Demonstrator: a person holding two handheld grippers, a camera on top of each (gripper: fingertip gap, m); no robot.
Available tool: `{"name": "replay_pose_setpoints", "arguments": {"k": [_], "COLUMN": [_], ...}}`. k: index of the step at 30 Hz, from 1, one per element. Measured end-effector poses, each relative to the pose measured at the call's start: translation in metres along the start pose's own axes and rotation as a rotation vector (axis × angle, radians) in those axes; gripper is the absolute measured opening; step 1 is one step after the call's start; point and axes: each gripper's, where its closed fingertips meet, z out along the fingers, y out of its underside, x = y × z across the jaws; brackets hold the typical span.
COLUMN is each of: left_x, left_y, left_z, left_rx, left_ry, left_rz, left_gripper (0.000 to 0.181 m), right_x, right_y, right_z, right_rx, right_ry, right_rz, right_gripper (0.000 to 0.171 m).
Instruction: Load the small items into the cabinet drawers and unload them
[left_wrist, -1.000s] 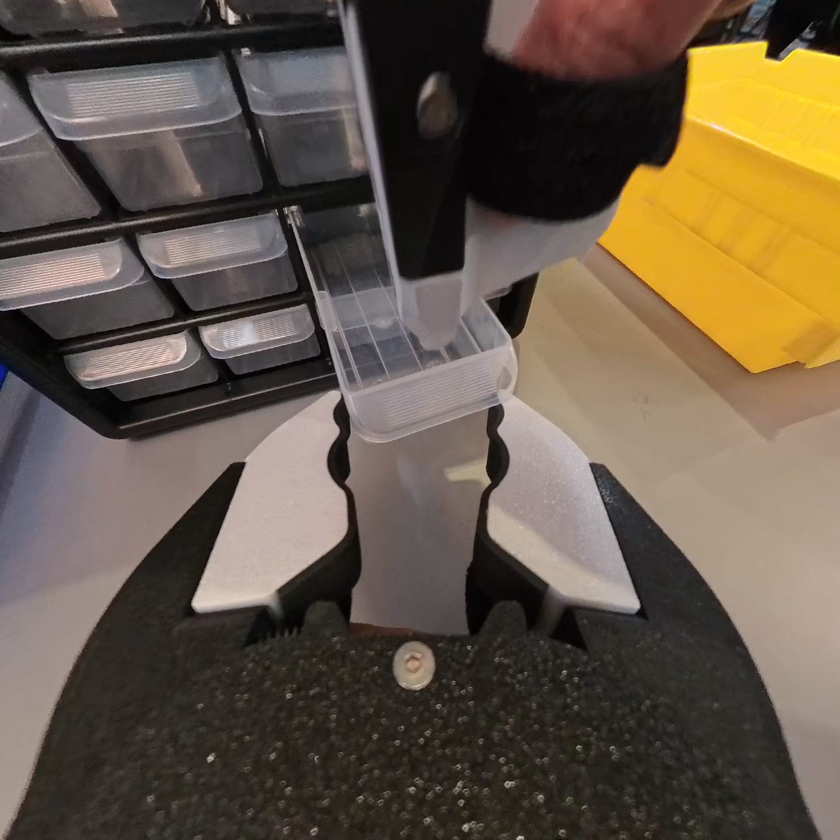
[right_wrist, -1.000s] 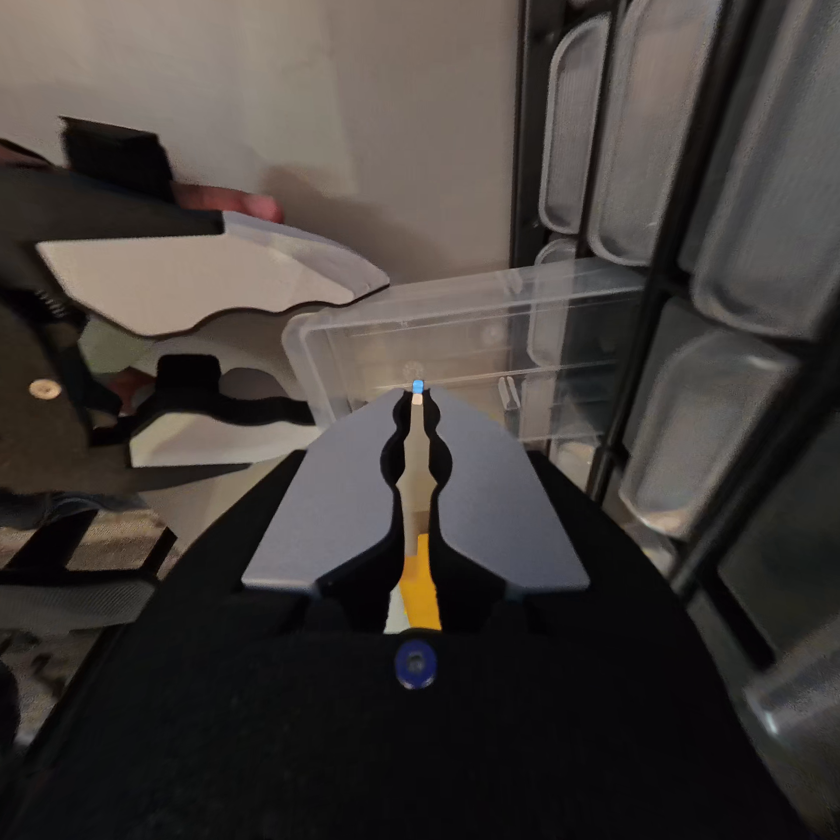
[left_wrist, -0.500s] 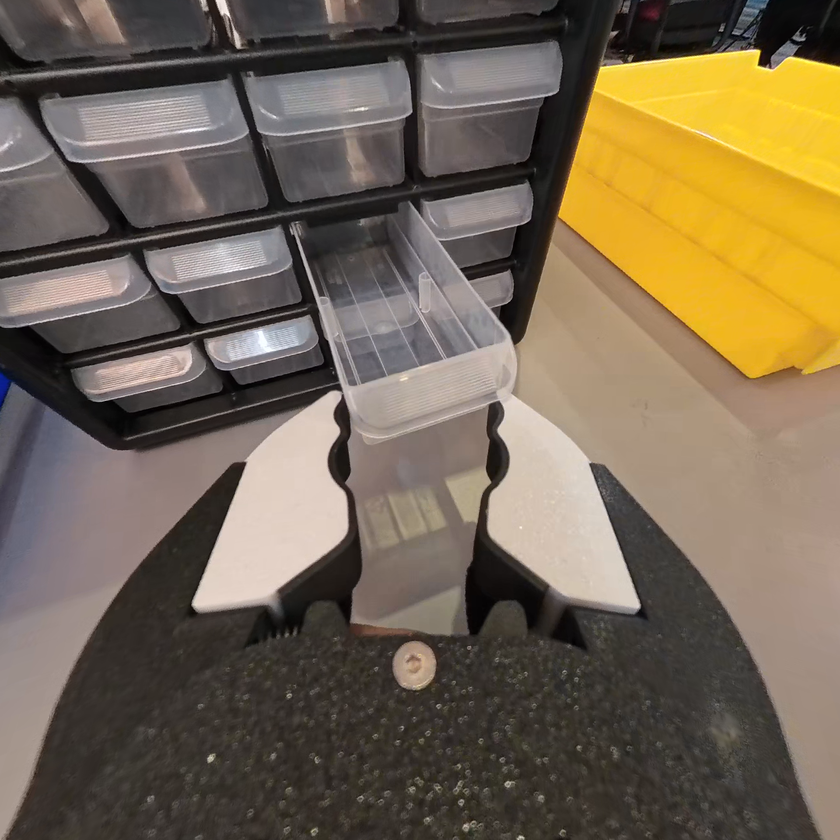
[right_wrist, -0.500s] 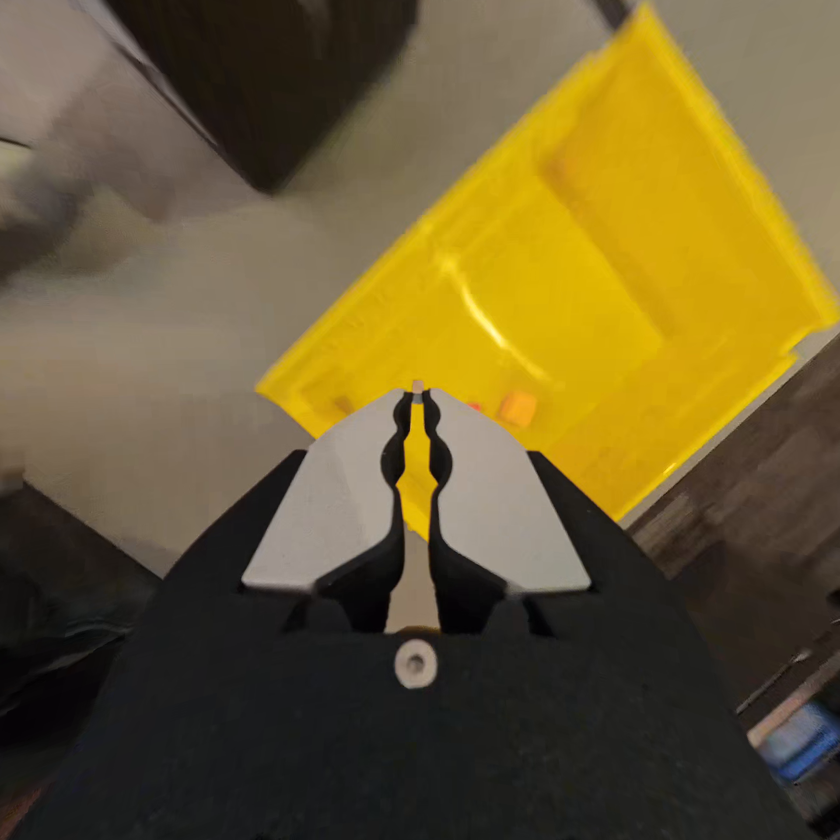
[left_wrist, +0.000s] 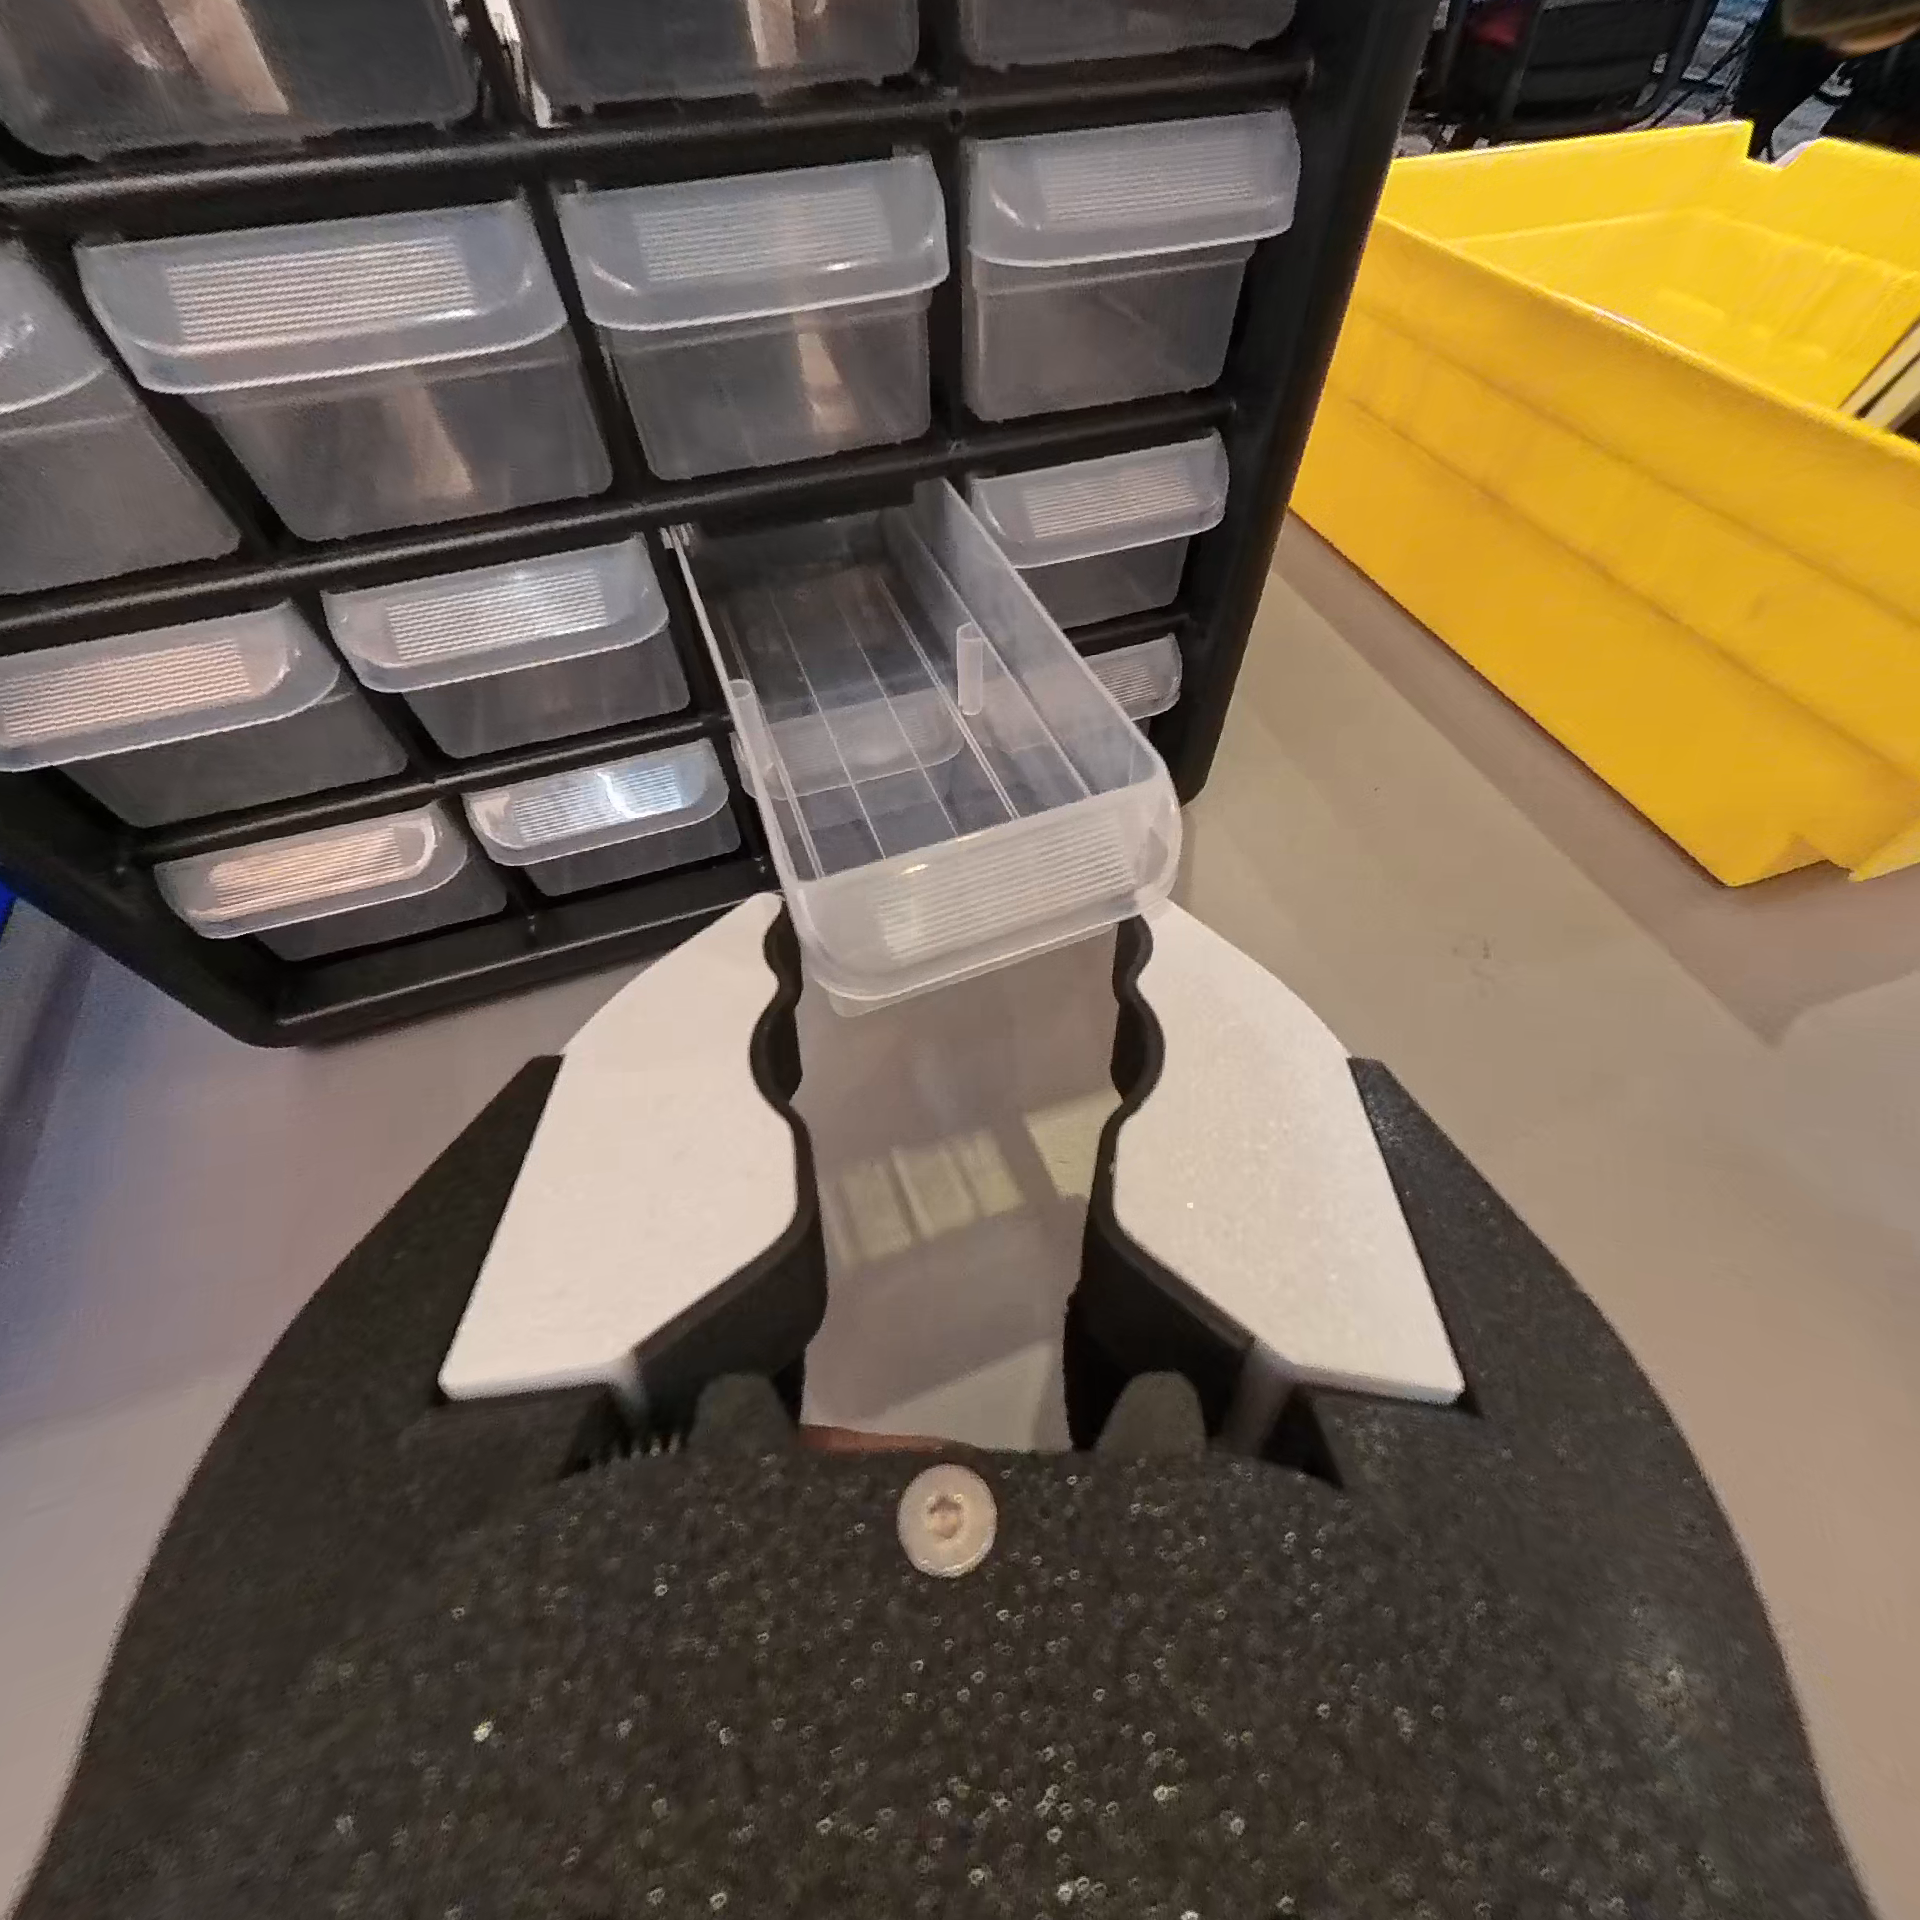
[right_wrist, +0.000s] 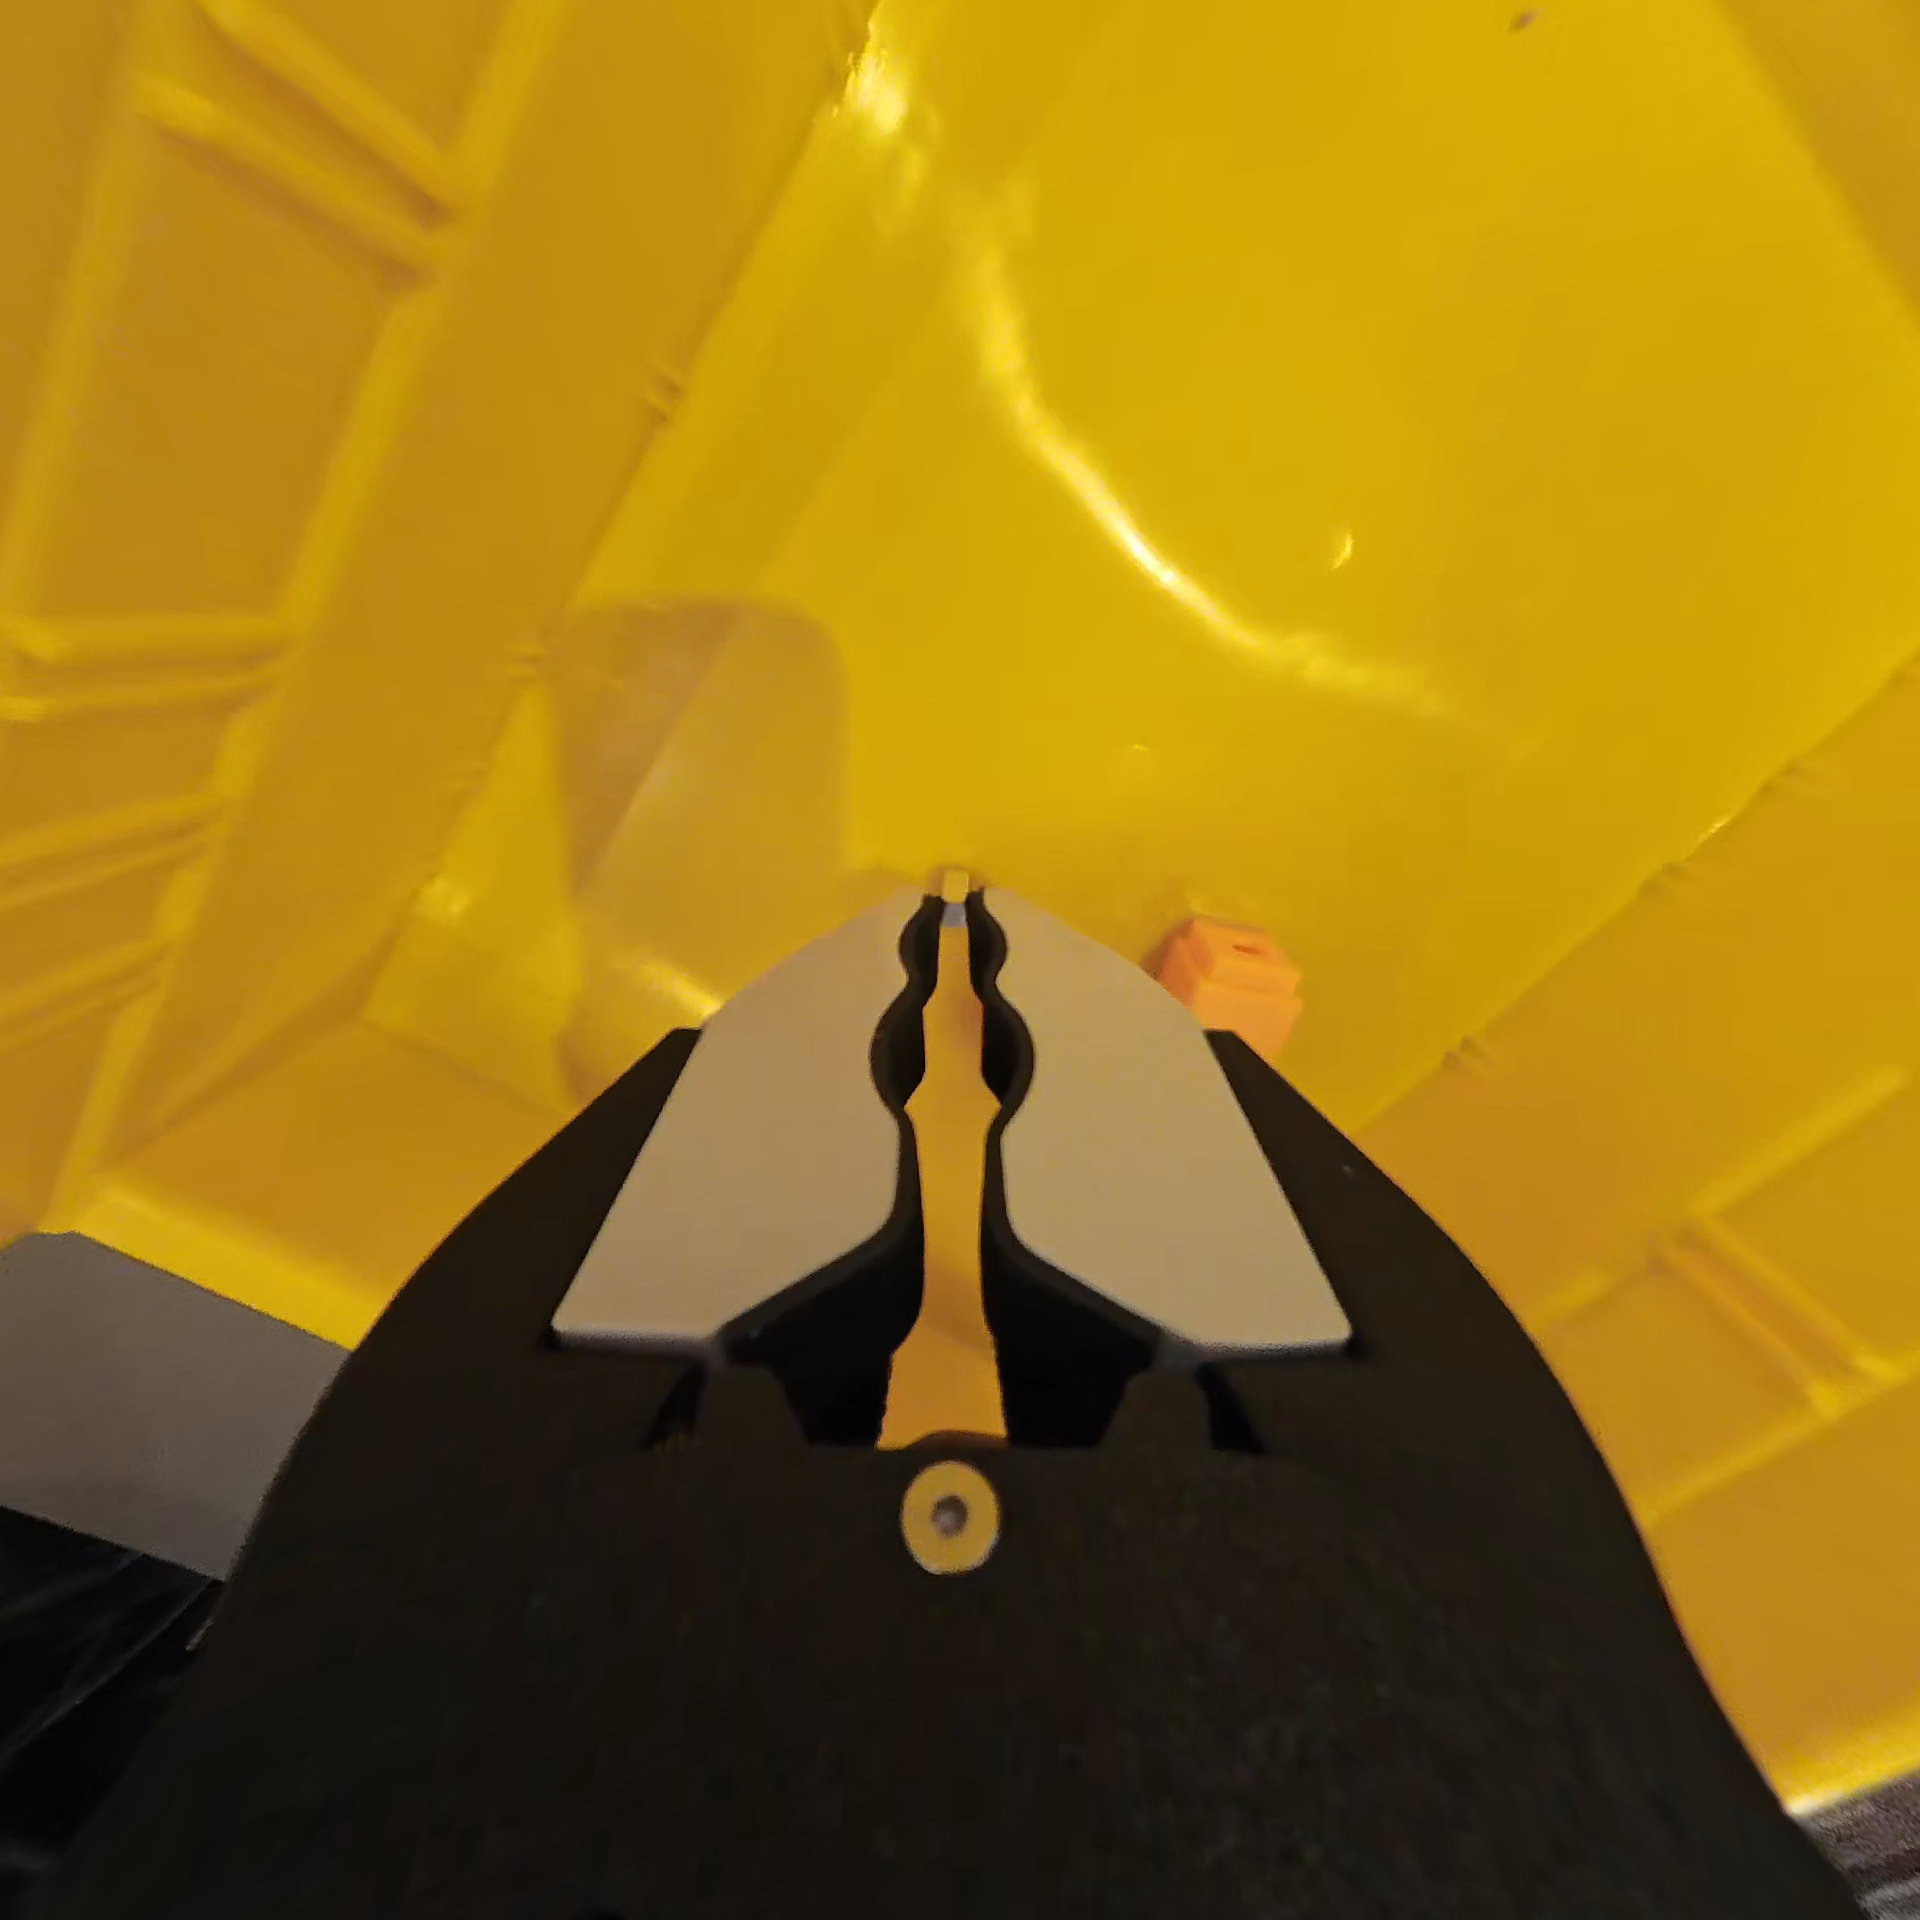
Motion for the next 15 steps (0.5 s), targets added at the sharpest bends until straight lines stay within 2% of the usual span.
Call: {"name": "replay_pose_setpoints", "arguments": {"k": [5,8,12,15], "left_x": [0.001,-0.002,-0.008,-0.019], "left_y": [-0.001,-0.007,-0.012,-0.013], "left_z": [0.001,0.005,0.022,0.032], "left_rx": [0.001,0.006,-0.018,-0.021], "left_ry": [-0.003,-0.005,-0.006,-0.032], "left_rz": [-0.003,0.001,0.015,0.024], "left_gripper": [0.057,0.057,0.058,0.058], "right_x": [0.000,0.003,0.003,-0.033], "right_y": [0.003,0.000,-0.012,-0.016], "right_z": [0.006,-0.003,-0.059,-0.118], "right_rx": [0.010,0.068,0.324,0.640], "right_ry": [-0.003,0.031,0.151,0.145], "right_rz": [0.017,0.031,0.100,0.152], "right_gripper": [0.006,0.015,0.020,0.021]}}
